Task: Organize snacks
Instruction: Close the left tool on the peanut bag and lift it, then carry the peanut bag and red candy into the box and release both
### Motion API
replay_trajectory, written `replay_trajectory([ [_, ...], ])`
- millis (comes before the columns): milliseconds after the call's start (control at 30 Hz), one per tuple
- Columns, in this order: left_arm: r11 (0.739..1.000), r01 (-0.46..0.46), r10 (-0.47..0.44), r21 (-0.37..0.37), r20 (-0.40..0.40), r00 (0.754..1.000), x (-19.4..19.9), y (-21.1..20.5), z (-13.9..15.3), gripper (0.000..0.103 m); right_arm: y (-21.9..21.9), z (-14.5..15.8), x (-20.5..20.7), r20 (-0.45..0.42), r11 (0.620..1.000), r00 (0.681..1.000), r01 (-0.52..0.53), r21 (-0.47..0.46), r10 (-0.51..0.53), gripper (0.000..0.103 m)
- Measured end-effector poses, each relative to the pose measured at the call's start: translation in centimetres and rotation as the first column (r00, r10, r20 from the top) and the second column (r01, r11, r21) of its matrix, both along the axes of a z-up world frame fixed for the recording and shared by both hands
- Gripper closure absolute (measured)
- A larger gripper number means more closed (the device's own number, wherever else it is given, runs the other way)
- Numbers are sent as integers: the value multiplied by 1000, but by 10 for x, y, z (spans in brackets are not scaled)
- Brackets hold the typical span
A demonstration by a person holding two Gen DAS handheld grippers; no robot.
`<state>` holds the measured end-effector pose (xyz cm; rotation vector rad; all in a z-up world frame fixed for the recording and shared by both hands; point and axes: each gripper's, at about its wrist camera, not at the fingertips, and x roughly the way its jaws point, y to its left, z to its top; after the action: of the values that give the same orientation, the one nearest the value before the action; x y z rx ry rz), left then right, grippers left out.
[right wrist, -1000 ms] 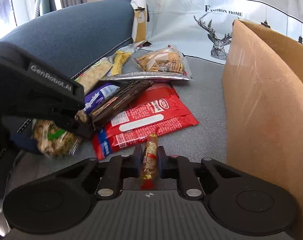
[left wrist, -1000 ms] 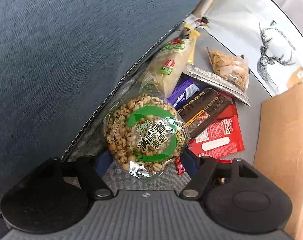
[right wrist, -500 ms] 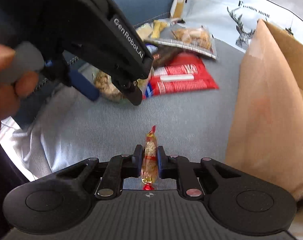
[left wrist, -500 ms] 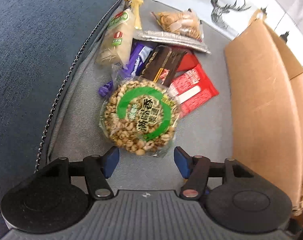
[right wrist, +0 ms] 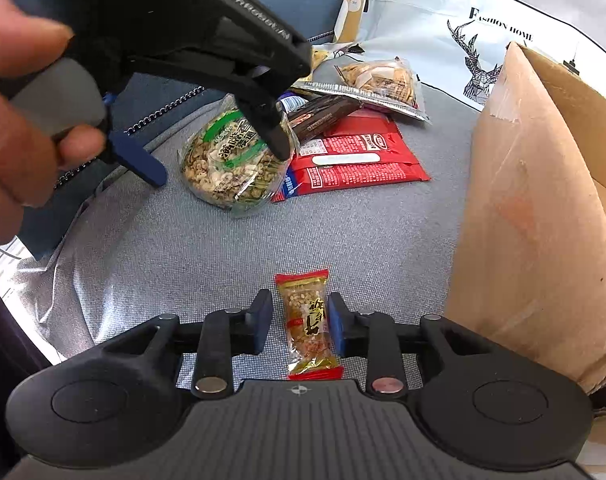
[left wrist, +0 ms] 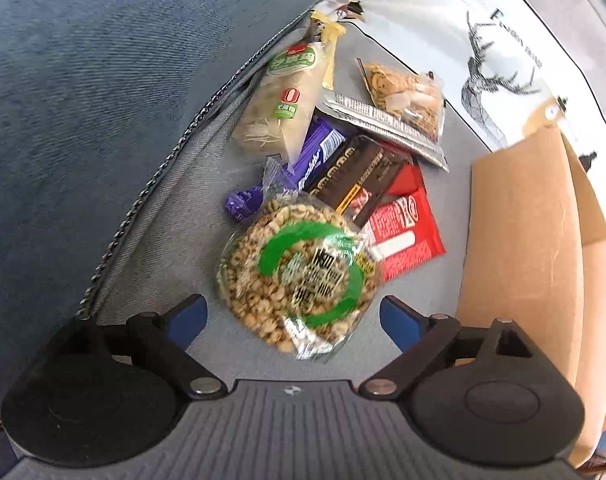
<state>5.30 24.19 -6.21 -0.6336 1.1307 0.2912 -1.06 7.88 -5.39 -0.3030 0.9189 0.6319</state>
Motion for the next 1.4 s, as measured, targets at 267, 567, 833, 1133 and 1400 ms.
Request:
replay_trajectory([
  [267,996,44,-41,73,-44,998,20,-11,-11,3,-2,-1,7,4,1000,1000,-25,-5,25,73],
  [567,987,55,-53,152,-20,998,15,-16,-2,16,-2,10,2,60,1000,998,-26,18,25,85],
  [833,996,32,-46,85,168,985,-4,-11,30,16,-15,60,-6,156,993,987,23,113,-40,85],
  [1133,996,69,-47,-55,329,943,-6,-27,51,16,-67,117,7,263,979,954,99,180,-144,85],
  [1400,989,141,-105,-52,428,898,-1,-61,68,16,-153,134,59,327,951,898,241,194,-294,85],
])
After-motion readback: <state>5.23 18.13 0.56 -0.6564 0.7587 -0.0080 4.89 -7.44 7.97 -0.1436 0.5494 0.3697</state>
